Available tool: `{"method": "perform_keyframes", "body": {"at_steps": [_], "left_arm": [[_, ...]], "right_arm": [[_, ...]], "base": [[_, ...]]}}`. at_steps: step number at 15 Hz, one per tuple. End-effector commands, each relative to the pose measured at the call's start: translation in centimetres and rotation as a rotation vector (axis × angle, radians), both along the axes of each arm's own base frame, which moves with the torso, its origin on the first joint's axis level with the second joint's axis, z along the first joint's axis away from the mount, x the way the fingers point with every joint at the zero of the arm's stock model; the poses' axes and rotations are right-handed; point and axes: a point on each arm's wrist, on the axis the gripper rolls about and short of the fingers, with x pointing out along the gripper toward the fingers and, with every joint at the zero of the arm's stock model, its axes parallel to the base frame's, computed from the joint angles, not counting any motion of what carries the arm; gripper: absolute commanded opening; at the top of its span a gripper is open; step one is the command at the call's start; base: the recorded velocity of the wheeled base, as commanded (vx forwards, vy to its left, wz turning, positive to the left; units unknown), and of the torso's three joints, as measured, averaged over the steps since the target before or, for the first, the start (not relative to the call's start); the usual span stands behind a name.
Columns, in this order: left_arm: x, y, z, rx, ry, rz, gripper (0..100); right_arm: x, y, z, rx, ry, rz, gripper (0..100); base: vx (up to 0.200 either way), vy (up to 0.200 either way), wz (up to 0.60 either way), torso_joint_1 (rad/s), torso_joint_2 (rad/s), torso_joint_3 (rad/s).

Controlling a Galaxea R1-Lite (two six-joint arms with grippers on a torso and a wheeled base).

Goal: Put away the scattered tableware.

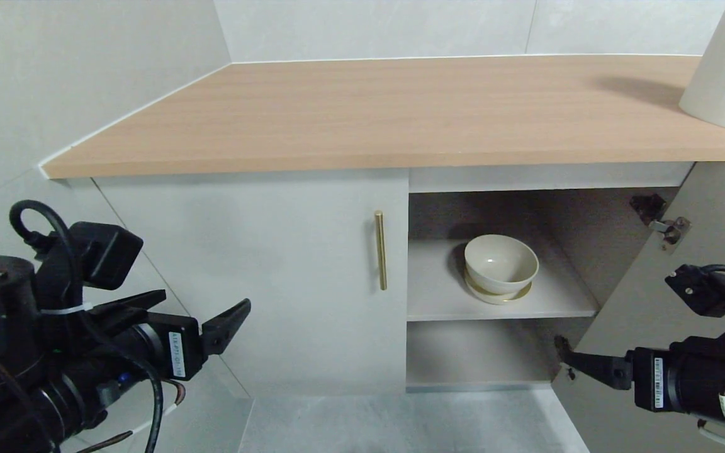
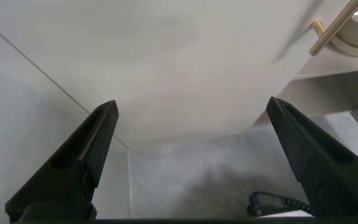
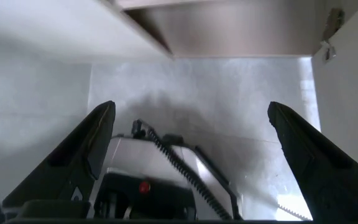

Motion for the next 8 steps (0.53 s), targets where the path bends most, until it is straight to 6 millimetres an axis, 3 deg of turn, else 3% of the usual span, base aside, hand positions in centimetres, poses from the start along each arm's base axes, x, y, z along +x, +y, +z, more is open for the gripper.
{"method": "perform_keyframes", "body": {"at_steps": [1, 4, 8], "left_arm": [[0.47, -0.30, -0.34, 0.022, 0.014, -0.003, 100], [0.58, -0.49, -0.56, 0.030, 0.024, -0.006, 100], [0.55, -0.47, -0.54, 0.031, 0.023, -0.005, 100]], "right_arm": [[-0.47, 0.22, -0.11, -0.004, -0.002, 0.019, 100], [-0.58, 0.22, 0.00, -0.002, -0.008, 0.021, 100], [-0.85, 0.56, -0.43, -0.010, 0.009, 0.045, 100]], "base": [[0.000, 0.000, 0.00, 0.000, 0.00, 0.000], [0.000, 0.000, 0.00, 0.000, 0.00, 0.000], [-0.200, 0.000, 0.00, 0.007, 0.00, 0.000]]}}
